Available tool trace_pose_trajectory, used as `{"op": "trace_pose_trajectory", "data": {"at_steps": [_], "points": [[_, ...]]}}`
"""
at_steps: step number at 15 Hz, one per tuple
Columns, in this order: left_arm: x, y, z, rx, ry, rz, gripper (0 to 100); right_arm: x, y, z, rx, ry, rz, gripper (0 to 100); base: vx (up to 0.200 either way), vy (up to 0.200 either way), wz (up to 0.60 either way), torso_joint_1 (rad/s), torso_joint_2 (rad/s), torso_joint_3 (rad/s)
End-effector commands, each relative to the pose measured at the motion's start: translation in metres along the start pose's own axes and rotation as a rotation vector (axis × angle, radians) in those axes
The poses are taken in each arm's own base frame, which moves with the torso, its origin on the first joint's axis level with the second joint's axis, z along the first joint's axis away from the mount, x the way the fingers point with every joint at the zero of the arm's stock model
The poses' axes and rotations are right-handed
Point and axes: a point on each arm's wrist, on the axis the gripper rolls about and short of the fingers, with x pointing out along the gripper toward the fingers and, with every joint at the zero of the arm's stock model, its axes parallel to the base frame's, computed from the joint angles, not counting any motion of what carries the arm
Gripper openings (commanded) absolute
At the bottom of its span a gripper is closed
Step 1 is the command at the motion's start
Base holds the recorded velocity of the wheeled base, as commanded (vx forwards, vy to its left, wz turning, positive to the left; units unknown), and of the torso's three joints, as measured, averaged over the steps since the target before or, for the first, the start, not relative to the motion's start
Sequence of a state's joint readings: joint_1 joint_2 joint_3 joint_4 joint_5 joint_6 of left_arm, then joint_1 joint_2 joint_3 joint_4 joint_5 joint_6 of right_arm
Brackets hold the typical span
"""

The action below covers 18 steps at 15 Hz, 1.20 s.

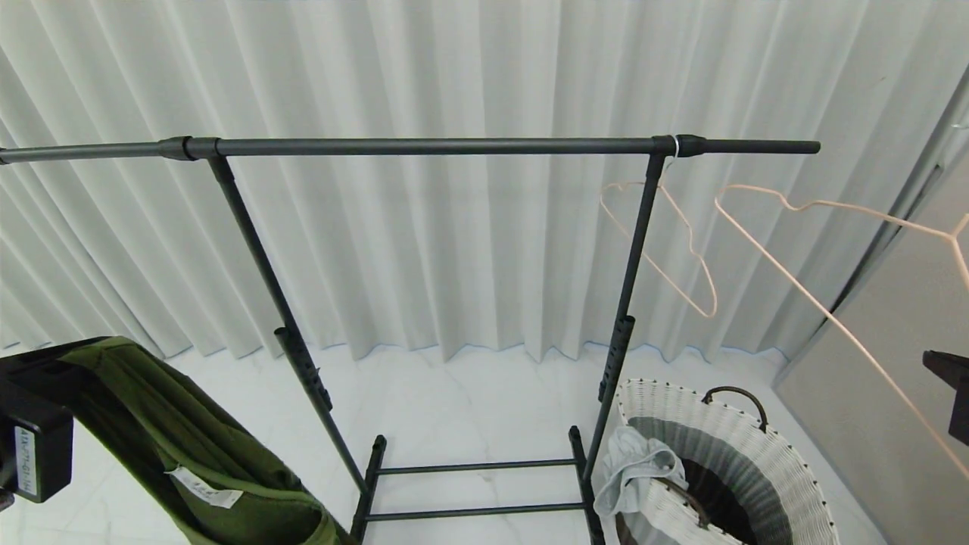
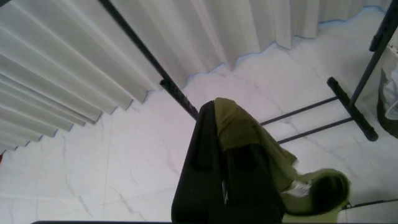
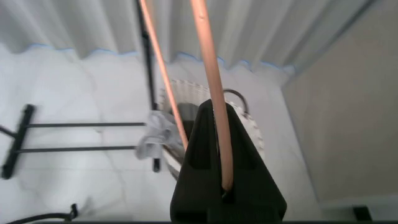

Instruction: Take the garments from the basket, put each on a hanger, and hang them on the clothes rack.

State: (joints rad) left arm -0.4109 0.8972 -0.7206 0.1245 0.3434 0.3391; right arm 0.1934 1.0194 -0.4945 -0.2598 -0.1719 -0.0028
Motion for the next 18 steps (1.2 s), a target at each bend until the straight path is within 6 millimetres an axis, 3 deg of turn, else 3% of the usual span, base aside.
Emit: {"op": "trace_pose_trajectory", "data": {"at_steps": [1,8,18], "points": [[0.000,0.000,0.000,-0.001,0.002,0.002,0,-0.001,0.006,0.002,-0.019,-0.009,0.041,0,0.000,0.200,0.00,-0.002,0.01,0.002],[0.000,0.002,-0.001,-0.007,0.008,0.021,0,0.002,0.032,0.002,-0.080,0.015,0.211,0,0.000,0.200,0.00,0.003,0.00,0.002],[0.008,-0.001,0.001,0.083,0.028,0.004,0,-0.026,0.089,-0.007,-0.253,0.093,0.625,0,0.000,0.000,0.00,0.000,0.00,0.000]]}}
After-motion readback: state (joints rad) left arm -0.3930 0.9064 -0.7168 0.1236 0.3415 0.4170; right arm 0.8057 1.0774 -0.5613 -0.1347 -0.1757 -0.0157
